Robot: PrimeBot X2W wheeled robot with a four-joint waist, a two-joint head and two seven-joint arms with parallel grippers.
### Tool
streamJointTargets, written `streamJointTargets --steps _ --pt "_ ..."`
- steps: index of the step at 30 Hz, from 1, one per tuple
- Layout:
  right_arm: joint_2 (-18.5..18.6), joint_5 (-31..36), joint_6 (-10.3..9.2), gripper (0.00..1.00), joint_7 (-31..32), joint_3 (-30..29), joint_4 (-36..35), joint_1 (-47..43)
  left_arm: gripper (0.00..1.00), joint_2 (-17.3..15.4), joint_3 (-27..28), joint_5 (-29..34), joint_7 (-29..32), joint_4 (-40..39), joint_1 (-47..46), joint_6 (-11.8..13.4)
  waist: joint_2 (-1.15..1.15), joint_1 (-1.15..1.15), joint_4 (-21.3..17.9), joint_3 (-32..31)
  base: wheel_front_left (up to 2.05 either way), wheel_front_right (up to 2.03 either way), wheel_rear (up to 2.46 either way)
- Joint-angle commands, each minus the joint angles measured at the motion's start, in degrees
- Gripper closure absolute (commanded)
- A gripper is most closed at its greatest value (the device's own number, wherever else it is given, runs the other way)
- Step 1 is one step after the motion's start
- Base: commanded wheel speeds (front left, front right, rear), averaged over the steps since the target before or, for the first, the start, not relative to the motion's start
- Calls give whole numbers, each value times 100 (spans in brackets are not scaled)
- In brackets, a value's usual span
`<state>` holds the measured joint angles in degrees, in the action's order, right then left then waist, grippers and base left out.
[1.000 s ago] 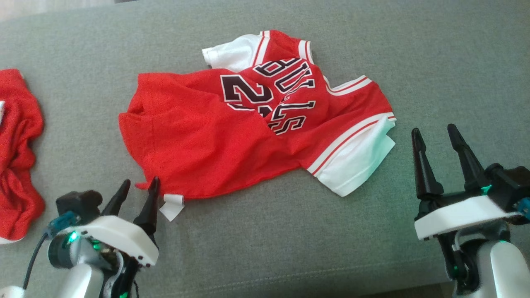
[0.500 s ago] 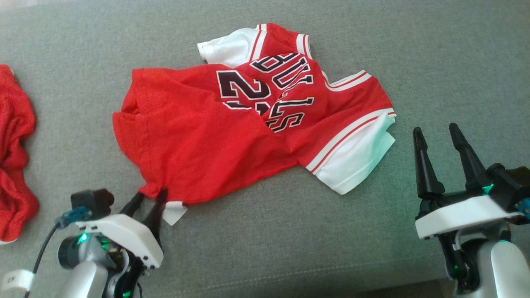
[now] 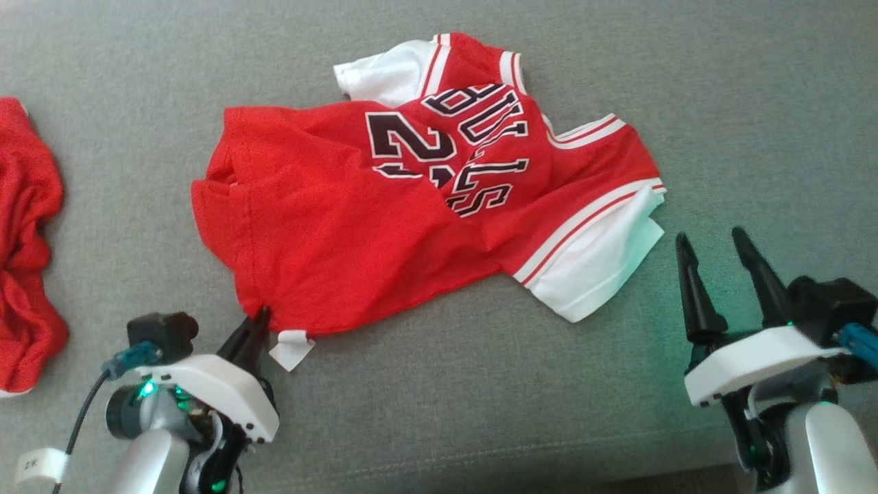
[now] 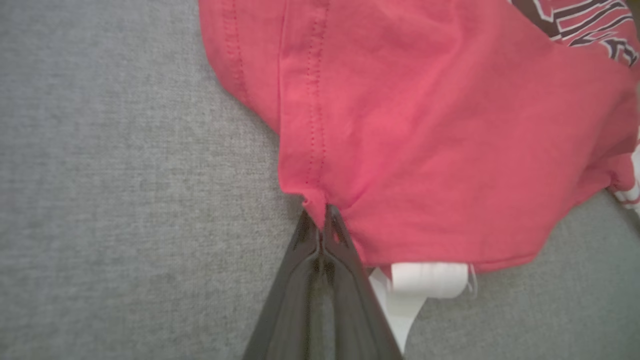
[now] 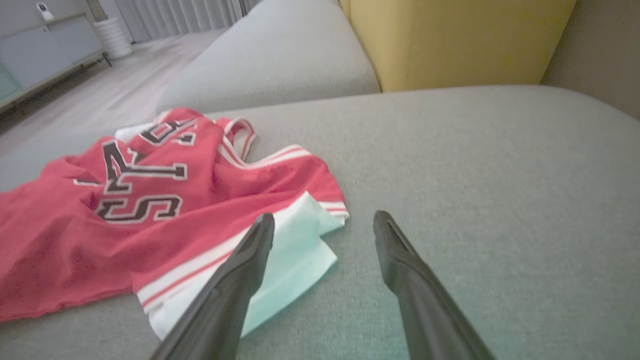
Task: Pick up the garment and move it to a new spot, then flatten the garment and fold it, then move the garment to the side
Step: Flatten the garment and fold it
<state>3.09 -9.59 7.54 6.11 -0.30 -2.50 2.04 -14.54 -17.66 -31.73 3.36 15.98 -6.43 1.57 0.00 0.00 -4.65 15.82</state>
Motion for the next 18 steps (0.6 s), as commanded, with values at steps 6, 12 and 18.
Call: streamJointTargets --steps 6,12,18 --pt "253 -58 -5 0 135 154 461 316 100 -75 111 109 -104 -122 -315 28 0 0 126 220 0 0 0" --pt "389 -73 -5 0 187 299 1260 788 100 -68 49 182 -239 -150 -481 7 0 0 255 367 0 0 0" --pt "444 -107 -5 0 336 505 1868 1075 100 -76 8 218 -316 -180 -576 -4 0 0 293 423 0 0 0"
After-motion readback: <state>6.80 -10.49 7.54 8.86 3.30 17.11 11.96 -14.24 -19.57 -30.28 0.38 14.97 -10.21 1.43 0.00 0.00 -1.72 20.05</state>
